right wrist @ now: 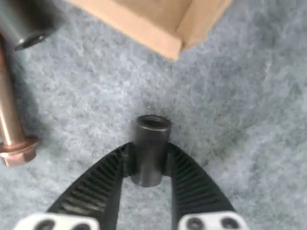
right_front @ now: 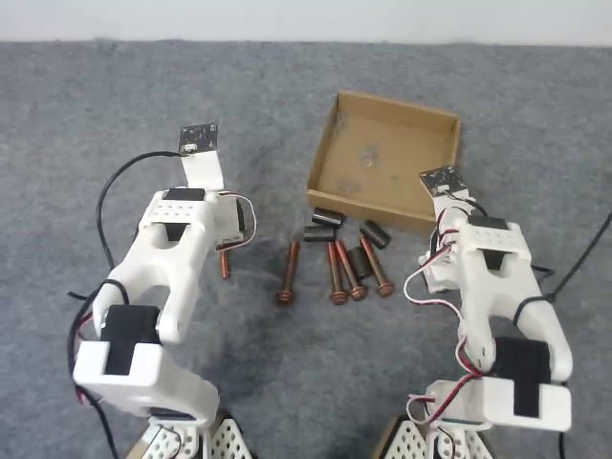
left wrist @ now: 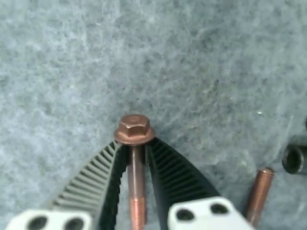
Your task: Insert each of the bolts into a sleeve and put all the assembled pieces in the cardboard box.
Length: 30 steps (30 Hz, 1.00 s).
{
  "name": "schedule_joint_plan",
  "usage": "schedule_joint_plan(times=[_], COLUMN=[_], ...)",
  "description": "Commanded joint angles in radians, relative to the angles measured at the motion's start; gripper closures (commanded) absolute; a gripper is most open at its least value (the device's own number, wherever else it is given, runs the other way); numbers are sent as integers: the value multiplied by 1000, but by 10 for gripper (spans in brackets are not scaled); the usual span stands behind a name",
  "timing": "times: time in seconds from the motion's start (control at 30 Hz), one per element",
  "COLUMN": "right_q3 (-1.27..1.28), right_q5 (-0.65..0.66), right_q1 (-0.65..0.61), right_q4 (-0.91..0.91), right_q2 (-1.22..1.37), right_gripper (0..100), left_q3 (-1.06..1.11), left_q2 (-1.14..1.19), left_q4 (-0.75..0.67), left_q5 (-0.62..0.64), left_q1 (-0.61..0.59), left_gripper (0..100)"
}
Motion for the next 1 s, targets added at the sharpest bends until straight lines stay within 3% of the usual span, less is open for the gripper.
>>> schedule_joint_plan(times=[0.0, 0.27, 0.5, 0.8, 0.97], right_q3=[-48, -48, -49, -86, -35], right_q5=[17, 17, 21, 23, 18], right_q1=[-10, -10, 1, -4, -2], right_q4=[12, 18, 22, -140, -397], right_q2=[-2, -22, -249, -321, -321], right_gripper=[991, 991, 991, 991, 990], left_q3=[-5, -4, 4, 4, 5], left_q2=[-66, -66, -66, -66, -66], left_q4=[-29, -55, -60, -60, -58], left_q5=[-17, -17, -17, -17, -17], left_q1=[0, -5, -3, -6, -6], left_gripper=[989, 989, 989, 989, 989])
